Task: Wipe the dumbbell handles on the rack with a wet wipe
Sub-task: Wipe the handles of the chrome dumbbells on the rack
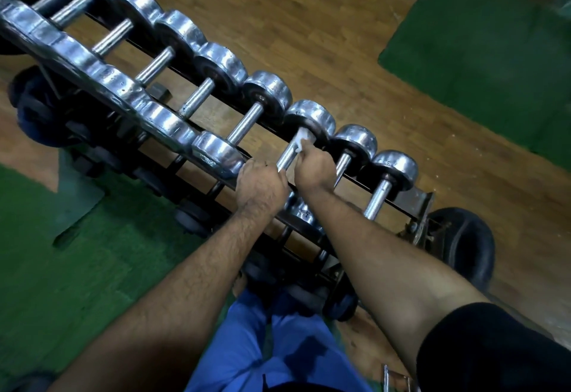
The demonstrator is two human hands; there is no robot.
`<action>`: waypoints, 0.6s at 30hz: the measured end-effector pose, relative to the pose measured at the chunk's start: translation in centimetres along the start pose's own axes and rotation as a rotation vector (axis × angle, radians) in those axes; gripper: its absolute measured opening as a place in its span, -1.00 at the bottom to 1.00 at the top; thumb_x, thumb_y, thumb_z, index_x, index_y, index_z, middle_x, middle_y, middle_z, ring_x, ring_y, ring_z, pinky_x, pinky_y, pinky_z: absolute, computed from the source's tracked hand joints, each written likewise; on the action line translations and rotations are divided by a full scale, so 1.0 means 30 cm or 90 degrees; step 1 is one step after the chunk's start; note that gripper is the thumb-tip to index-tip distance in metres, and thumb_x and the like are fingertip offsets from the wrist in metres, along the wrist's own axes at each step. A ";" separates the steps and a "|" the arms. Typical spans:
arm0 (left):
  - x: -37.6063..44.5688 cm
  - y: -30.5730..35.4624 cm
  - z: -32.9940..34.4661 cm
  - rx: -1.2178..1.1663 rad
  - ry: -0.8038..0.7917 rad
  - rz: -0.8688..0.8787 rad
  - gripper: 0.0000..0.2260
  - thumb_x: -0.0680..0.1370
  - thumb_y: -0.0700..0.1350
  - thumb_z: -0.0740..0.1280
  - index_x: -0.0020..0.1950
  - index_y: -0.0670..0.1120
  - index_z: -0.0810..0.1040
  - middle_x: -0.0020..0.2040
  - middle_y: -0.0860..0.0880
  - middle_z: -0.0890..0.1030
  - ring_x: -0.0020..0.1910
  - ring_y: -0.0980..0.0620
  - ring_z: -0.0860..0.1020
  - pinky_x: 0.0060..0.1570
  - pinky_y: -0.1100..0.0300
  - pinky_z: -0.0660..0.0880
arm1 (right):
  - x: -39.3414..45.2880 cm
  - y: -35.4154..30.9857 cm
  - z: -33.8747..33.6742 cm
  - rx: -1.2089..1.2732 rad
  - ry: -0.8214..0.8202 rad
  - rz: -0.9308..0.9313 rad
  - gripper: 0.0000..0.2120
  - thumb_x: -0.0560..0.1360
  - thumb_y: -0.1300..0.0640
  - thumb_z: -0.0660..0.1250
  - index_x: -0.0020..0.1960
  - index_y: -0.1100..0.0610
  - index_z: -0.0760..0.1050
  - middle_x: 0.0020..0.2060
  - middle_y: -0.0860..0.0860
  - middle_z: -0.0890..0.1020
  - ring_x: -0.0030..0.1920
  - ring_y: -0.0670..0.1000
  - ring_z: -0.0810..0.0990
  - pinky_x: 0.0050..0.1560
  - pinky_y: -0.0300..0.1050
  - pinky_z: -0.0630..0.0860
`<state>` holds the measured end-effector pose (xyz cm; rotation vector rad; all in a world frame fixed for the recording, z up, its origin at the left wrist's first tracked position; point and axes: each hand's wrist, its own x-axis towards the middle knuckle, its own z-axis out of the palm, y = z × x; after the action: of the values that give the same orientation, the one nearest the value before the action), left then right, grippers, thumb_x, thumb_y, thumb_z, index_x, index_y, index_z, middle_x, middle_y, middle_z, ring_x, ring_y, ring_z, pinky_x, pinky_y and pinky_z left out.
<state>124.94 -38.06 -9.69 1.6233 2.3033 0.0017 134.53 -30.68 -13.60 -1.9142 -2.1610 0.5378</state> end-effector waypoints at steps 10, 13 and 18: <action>-0.004 -0.027 0.007 -0.002 0.033 0.056 -0.59 0.63 0.07 0.09 -0.02 -0.16 0.64 -0.11 -0.14 0.59 -0.01 -0.08 0.49 0.06 0.03 0.45 | 0.101 -0.094 0.011 0.774 -0.109 0.511 -0.88 0.53 0.26 0.30 -0.12 0.15 0.60 -0.18 0.06 0.64 -0.15 0.02 0.55 -0.07 -0.07 0.53; -0.005 -0.026 0.014 0.006 0.035 0.057 -0.58 0.63 0.08 0.08 -0.01 -0.16 0.63 -0.09 -0.14 0.59 0.00 -0.09 0.50 0.08 0.03 0.45 | 0.100 -0.068 0.015 0.814 -0.225 0.535 -0.81 0.52 0.18 0.28 0.00 0.16 0.66 -0.03 0.05 0.70 -0.06 0.01 0.62 -0.08 -0.09 0.57; 0.004 -0.034 0.034 0.001 0.042 0.057 -0.56 0.62 0.08 0.08 -0.02 -0.17 0.64 -0.07 -0.17 0.60 0.05 -0.13 0.50 0.13 -0.01 0.45 | 0.084 -0.041 0.010 0.828 -0.286 0.596 -0.74 0.61 0.02 0.17 -0.15 0.13 0.51 -0.23 0.07 0.60 -0.36 -0.02 0.54 -0.41 -0.22 0.48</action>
<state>124.22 -38.48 -10.88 1.7512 2.2759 0.0748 132.95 -28.35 -13.59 -1.7840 -0.3837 1.9833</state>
